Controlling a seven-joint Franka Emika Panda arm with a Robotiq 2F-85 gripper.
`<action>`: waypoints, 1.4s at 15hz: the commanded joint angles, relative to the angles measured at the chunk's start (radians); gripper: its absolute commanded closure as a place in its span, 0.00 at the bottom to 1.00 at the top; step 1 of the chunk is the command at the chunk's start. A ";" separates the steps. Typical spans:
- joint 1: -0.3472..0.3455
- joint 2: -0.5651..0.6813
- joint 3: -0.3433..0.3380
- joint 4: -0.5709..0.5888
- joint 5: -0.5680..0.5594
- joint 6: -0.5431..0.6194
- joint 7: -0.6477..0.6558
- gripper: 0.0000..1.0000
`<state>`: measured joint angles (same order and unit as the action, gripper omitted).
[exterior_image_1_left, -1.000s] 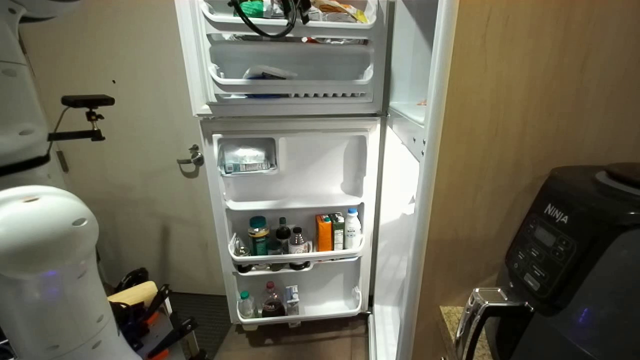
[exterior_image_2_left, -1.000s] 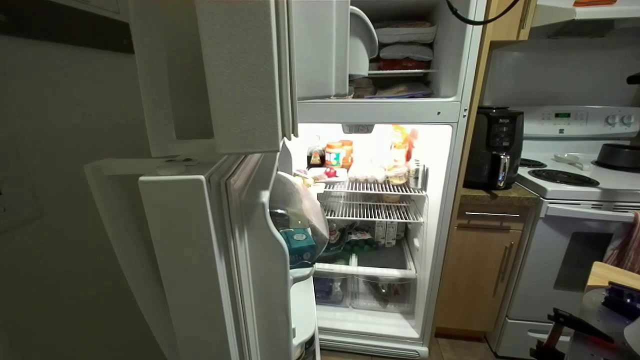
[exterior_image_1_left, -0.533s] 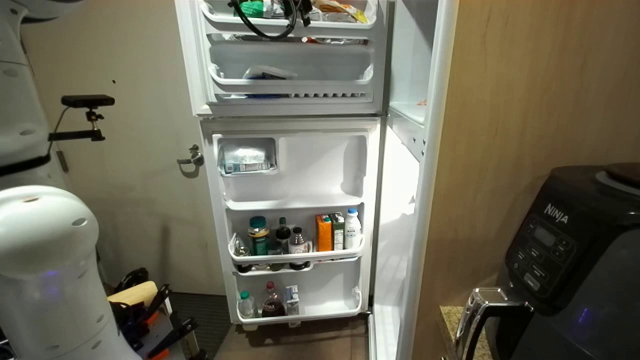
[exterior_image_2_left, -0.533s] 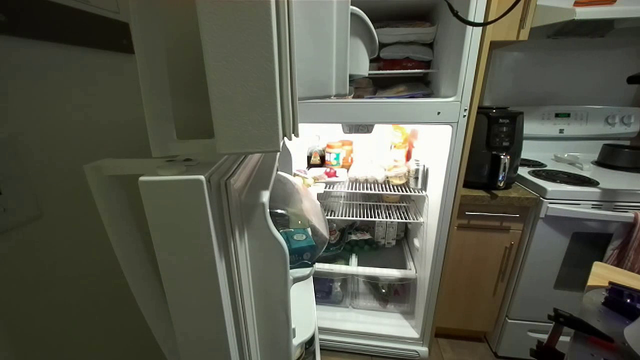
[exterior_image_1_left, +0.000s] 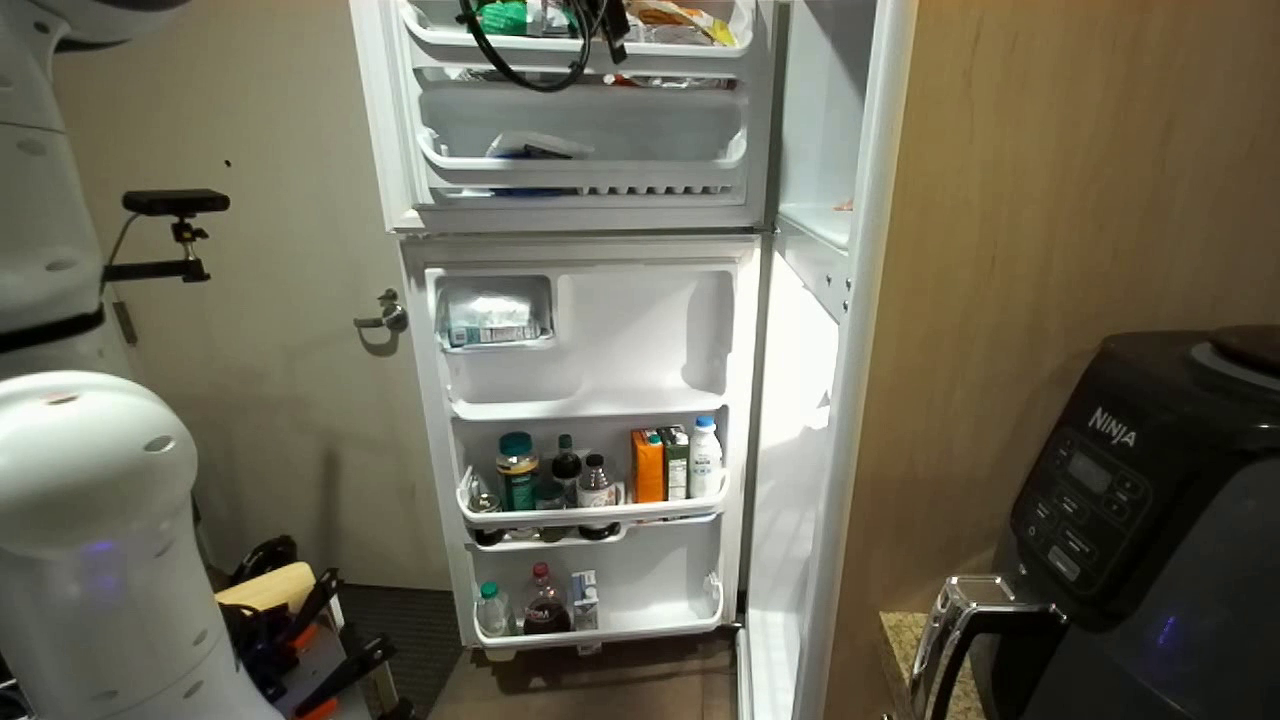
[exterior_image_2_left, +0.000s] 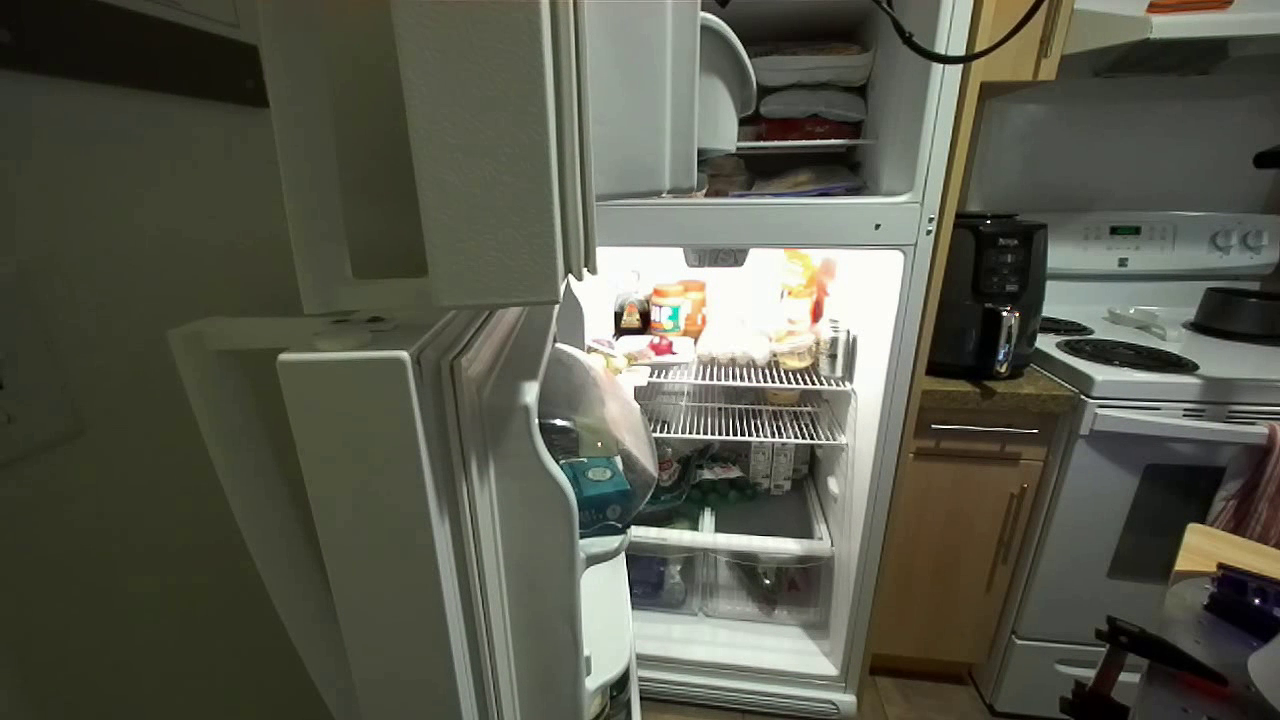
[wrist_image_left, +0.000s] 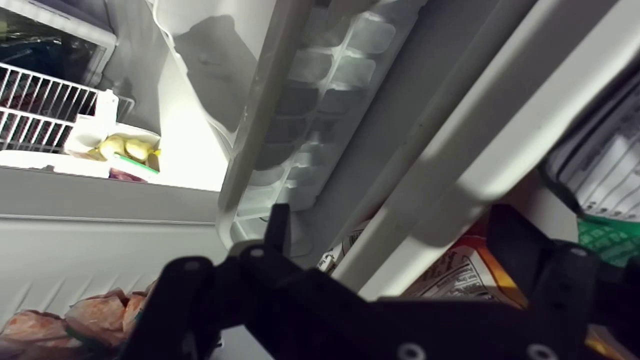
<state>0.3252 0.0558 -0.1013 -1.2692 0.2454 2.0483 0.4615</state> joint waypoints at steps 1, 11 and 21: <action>0.006 0.009 0.000 0.001 -0.039 0.022 0.062 0.00; 0.014 0.023 0.004 -0.015 -0.084 0.077 0.108 0.00; -0.010 -0.002 -0.023 -0.028 -0.067 -0.012 0.103 0.00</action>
<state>0.3307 0.0819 -0.1089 -1.2706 0.1868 2.0831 0.5454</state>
